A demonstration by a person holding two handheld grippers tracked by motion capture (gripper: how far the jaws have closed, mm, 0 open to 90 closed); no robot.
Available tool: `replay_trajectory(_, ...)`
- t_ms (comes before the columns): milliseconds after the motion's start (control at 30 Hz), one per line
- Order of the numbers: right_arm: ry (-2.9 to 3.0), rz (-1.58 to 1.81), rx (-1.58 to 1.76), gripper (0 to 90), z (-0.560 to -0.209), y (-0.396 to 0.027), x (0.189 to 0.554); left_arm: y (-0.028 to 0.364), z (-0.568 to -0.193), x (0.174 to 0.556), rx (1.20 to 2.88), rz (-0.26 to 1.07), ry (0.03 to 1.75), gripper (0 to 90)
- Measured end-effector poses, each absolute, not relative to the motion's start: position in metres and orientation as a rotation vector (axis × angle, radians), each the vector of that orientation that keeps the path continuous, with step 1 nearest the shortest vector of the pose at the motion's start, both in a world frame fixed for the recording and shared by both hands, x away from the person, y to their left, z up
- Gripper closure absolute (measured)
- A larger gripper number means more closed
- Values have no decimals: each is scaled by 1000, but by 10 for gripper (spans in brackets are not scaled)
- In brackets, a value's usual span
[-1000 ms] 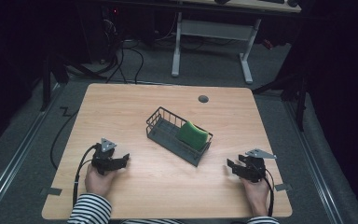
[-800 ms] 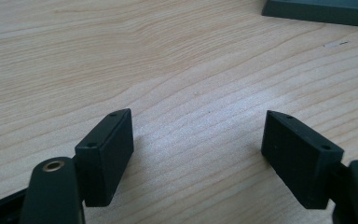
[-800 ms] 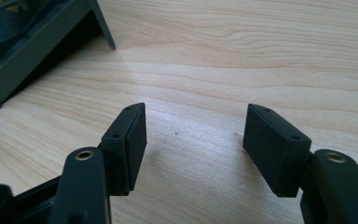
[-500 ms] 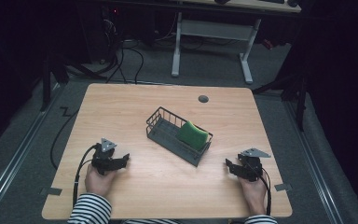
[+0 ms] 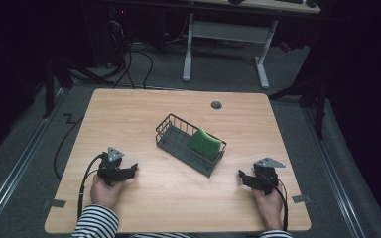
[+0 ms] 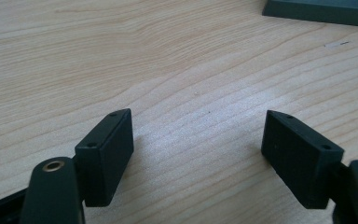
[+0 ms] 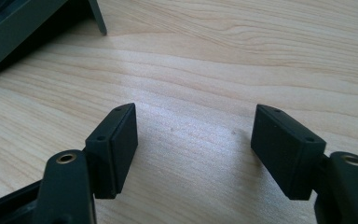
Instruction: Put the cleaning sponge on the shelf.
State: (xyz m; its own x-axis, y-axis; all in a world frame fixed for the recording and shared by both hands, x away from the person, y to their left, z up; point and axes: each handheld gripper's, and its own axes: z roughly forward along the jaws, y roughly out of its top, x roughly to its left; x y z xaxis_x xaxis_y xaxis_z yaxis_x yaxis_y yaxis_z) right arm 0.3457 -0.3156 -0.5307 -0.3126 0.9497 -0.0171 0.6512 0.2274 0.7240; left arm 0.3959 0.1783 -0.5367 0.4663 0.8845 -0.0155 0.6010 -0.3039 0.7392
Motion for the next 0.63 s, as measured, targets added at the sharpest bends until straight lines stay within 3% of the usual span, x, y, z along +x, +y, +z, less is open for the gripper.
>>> replay_trajectory(633, 2063, 863, 1459, 278, -531, -315, 346, 178, -537, 396, 2022, 523, 1234, 255)
